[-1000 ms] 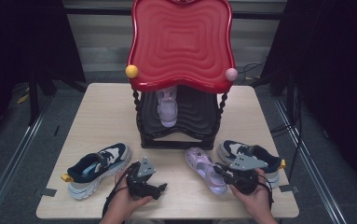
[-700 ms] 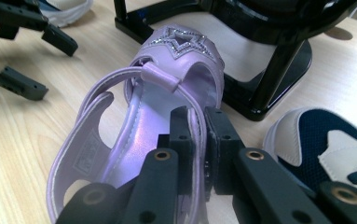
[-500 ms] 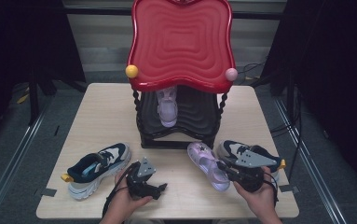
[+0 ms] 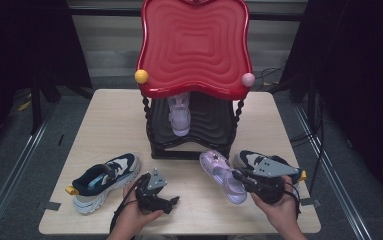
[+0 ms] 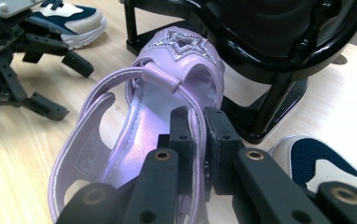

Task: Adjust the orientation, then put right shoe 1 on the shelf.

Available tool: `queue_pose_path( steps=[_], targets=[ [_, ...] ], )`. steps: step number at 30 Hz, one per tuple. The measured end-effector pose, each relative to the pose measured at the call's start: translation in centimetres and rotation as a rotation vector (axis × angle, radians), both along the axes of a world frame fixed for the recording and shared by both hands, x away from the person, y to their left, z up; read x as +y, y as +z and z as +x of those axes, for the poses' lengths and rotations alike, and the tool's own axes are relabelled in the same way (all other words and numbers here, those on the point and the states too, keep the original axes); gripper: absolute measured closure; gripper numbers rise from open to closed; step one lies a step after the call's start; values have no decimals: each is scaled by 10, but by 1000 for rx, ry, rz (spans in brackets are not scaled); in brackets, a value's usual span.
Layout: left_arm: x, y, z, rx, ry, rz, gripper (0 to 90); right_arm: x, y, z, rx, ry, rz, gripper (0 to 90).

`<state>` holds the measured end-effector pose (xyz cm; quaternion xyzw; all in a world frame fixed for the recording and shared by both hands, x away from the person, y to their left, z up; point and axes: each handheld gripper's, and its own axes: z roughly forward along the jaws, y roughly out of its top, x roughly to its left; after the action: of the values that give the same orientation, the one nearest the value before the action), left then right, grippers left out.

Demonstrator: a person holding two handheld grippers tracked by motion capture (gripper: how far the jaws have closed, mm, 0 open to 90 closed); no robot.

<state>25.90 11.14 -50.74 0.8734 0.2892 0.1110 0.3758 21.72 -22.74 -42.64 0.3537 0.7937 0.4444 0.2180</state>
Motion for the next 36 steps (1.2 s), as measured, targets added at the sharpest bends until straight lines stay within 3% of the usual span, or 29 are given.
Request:
queue_pose_path(
  steps=[6, 16, 26, 36],
  targets=[
    [0, 0, 0, 0, 0, 0, 133, -3, 6, -9, -13, 7, 9, 825],
    [0, 0, 0, 0, 0, 0, 133, -6, 28, -15, -57, 4, 27, 825],
    [0, 0, 0, 0, 0, 0, 134, -2, 43, -6, -116, -41, 57, 826],
    [0, 0, 0, 0, -1, 1, 134, 9, 48, 9, -186, -132, 74, 827]
  ],
)
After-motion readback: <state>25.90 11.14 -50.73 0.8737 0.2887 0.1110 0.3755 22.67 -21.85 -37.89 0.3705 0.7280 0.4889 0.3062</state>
